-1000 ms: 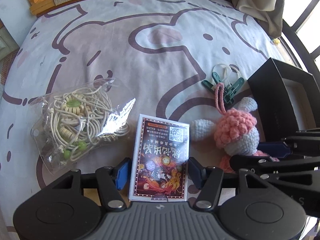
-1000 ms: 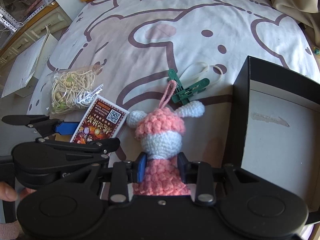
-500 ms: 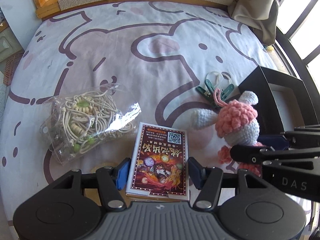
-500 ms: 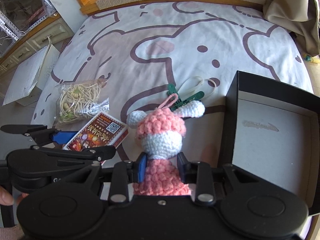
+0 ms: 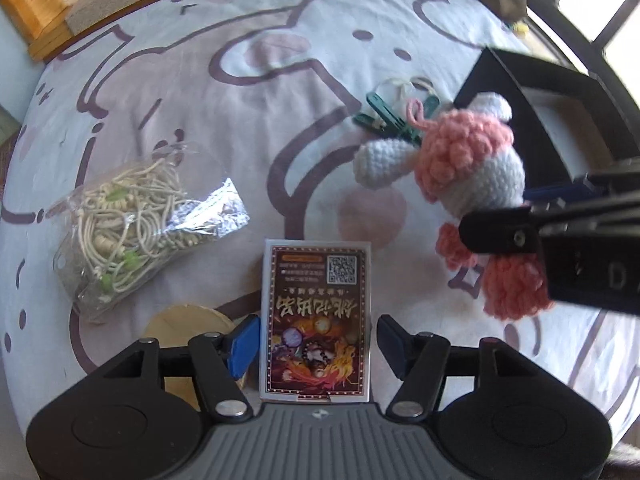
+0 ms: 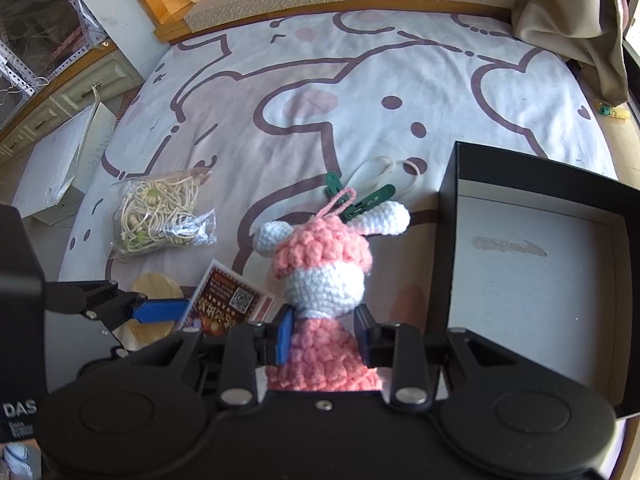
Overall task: Organize objects
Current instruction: 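Lift the card pack with the left gripper while the right gripper carries the bunny toward the black box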
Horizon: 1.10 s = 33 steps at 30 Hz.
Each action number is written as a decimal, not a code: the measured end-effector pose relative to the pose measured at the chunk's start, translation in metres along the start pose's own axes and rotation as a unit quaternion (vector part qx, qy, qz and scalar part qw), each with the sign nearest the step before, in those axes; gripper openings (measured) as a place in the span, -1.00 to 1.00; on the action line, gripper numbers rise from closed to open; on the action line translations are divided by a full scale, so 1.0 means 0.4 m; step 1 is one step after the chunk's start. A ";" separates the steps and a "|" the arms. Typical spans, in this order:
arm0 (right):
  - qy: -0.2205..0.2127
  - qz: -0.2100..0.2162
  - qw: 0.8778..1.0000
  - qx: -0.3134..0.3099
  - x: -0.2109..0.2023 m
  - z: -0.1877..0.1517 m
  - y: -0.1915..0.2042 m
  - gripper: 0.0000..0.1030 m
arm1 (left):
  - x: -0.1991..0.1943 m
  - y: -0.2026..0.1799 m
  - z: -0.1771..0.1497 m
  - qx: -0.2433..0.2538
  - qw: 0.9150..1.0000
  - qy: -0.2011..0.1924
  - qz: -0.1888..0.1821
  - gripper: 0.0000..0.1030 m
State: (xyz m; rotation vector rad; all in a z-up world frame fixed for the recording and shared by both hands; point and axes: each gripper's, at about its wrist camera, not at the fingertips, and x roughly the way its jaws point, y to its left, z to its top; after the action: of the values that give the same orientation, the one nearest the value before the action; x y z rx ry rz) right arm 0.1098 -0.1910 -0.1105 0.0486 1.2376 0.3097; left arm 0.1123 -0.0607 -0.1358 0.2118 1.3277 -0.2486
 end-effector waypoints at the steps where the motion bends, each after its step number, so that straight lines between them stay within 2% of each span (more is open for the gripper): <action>1: 0.000 0.000 1.000 0.001 0.002 0.001 -0.003 -0.36 | 0.009 -0.005 -0.001 0.007 1.000 0.005 0.004 0.25; 4: 0.001 0.003 1.000 0.003 0.007 0.004 -0.010 -0.36 | 0.023 -0.006 0.000 0.010 1.000 0.011 0.005 0.29; 12: 0.002 0.011 1.000 -0.001 0.012 0.006 -0.008 -0.36 | 0.024 0.032 0.006 -0.044 0.999 0.003 -0.011 0.32; 16: 0.002 0.009 1.000 0.001 0.010 0.004 -0.011 -0.36 | 0.021 0.031 0.004 -0.032 0.999 0.005 -0.006 0.16; 22: -0.001 0.009 1.000 0.002 0.001 0.004 -0.012 -0.36 | 0.007 0.029 0.004 -0.036 0.999 0.008 -0.013 0.15; 33: -0.025 0.004 1.000 0.005 -0.053 -0.005 -0.001 -0.36 | -0.082 0.060 0.008 -0.078 0.996 -0.043 -0.012 0.15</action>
State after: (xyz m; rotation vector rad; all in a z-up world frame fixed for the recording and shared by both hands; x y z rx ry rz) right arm 0.1019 -0.1970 -0.0916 0.0701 1.1900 0.3075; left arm 0.1150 -0.0366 -0.1028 0.0521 1.2577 -0.1721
